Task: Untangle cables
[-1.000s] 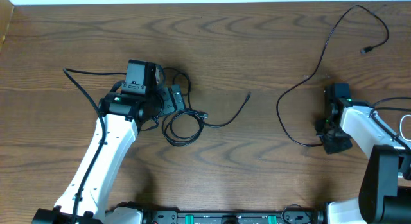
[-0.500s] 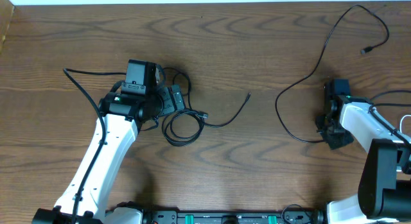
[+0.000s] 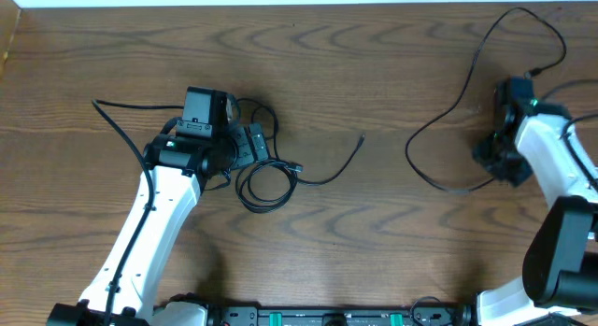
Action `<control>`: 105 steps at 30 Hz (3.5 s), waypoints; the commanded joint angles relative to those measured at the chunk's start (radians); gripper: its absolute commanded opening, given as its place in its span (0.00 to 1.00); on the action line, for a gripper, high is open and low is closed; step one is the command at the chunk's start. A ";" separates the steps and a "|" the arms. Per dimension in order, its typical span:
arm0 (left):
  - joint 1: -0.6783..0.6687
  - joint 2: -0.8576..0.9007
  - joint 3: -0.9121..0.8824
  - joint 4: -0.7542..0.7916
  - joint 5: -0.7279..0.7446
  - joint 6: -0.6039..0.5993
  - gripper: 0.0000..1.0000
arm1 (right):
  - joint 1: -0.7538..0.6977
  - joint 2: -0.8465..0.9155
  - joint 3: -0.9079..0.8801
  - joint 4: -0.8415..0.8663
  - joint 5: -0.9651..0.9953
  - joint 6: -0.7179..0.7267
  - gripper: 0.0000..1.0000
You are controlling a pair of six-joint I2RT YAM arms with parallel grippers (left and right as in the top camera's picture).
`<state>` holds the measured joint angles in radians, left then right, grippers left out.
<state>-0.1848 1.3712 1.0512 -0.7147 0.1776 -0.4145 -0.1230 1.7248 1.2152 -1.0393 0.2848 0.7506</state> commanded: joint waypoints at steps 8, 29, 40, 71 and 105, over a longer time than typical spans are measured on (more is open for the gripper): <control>0.002 0.001 -0.001 -0.003 -0.013 0.007 0.99 | -0.001 -0.092 0.185 -0.029 0.384 -0.111 0.01; 0.002 0.001 -0.001 -0.003 -0.013 0.007 0.99 | 0.015 -0.127 0.185 0.550 0.386 -0.771 0.01; 0.002 0.001 -0.001 -0.003 -0.013 0.007 0.99 | 0.113 -0.431 0.185 0.454 -0.005 -0.924 0.01; 0.002 0.001 -0.001 -0.003 -0.013 0.007 0.99 | 0.125 -0.725 0.214 0.061 -0.436 -0.917 0.01; 0.002 0.001 -0.001 -0.003 -0.013 0.007 0.99 | -0.065 -0.445 0.212 0.741 0.353 -1.065 0.01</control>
<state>-0.1848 1.3712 1.0512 -0.7147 0.1776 -0.4145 -0.1768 1.2514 1.4204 -0.3359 0.7654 -0.1070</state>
